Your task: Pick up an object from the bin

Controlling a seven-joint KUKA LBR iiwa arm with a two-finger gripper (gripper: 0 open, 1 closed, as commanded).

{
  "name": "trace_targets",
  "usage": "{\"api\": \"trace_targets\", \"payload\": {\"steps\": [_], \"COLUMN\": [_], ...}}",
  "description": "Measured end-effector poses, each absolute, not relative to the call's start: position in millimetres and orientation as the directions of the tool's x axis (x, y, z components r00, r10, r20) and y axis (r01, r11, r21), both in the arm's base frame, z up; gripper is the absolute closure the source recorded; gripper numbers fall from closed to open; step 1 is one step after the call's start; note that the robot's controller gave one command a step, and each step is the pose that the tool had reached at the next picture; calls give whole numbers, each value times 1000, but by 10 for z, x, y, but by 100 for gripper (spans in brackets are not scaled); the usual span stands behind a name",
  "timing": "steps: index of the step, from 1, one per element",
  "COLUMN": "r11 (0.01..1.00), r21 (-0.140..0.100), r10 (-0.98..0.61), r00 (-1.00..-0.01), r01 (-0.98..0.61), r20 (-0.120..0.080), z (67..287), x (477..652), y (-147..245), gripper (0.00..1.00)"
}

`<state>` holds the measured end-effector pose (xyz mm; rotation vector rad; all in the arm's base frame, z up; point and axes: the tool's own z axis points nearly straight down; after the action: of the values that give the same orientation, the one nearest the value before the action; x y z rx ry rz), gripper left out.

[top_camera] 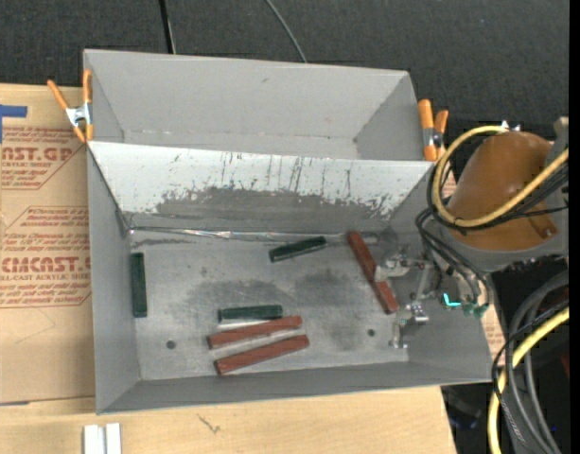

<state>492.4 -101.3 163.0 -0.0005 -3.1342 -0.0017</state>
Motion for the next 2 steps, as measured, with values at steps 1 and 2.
{"api": "trace_targets", "payload": {"steps": [1, 2], "r11": [1000, 1000], "r21": [0, -2], "r10": [0, -10], "r00": [-1000, -1000], "r01": [0, -10], "r20": [0, -5], "z": [1667, 1446], "x": [4944, 5412], "y": [-1010, -655], "gripper": [0, 0]}}
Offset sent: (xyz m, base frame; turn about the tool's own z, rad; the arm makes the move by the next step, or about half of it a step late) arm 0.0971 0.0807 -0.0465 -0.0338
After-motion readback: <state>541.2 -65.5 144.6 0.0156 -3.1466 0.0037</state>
